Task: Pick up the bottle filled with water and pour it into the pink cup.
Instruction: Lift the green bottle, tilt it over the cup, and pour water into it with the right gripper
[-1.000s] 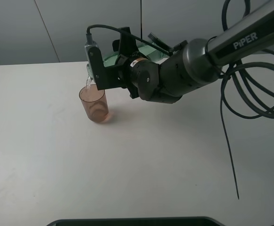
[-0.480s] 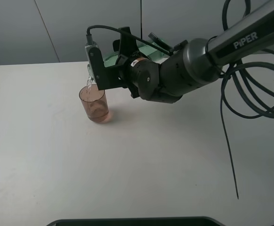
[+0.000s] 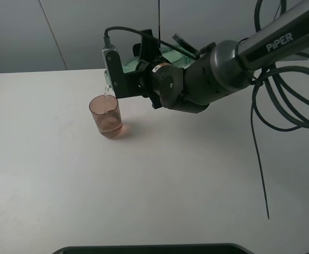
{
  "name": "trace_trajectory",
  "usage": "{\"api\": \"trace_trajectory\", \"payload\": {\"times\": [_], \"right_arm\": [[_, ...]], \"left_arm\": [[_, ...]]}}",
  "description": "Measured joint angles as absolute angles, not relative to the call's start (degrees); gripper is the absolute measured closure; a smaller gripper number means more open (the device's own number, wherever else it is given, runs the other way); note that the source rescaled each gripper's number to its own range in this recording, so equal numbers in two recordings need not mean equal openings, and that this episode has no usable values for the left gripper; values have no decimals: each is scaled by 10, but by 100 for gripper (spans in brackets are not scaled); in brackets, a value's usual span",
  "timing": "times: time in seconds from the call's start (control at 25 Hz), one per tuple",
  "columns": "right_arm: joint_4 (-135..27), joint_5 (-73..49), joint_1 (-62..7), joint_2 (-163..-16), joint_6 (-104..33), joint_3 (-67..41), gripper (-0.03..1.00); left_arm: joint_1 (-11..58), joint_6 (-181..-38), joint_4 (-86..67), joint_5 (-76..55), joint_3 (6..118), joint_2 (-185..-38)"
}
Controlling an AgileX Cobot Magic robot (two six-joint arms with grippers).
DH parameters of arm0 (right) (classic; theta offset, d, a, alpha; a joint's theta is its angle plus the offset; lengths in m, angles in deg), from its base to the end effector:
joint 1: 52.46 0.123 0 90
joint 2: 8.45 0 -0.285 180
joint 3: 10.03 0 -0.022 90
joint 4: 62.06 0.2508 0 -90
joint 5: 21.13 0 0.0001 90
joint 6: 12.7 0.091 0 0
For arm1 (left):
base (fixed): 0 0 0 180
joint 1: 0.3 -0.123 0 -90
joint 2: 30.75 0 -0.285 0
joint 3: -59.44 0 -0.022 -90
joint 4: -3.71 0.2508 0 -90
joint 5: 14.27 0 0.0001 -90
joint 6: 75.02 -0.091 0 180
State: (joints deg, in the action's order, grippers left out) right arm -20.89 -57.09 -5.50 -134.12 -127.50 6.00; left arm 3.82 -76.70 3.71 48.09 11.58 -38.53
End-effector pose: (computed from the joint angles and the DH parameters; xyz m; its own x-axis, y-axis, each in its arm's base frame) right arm 0.3097 0.2801 0.1384 0.3754 -0.9267 -0.0187 -0.3414 -0.1195 -0.9323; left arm -0.0074 0.0005 0.2785 -0.4660 0.0630 -0.8826 0.0855 0.9960 0.0259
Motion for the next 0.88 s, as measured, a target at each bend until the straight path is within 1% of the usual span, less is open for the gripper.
{"api": "trace_trajectory", "payload": {"times": [0.88], "right_arm": [[-209,-571,-56,-1341,-1302,60,97]], "left_arm": [[38,-767,37,481,116,-385]]}}
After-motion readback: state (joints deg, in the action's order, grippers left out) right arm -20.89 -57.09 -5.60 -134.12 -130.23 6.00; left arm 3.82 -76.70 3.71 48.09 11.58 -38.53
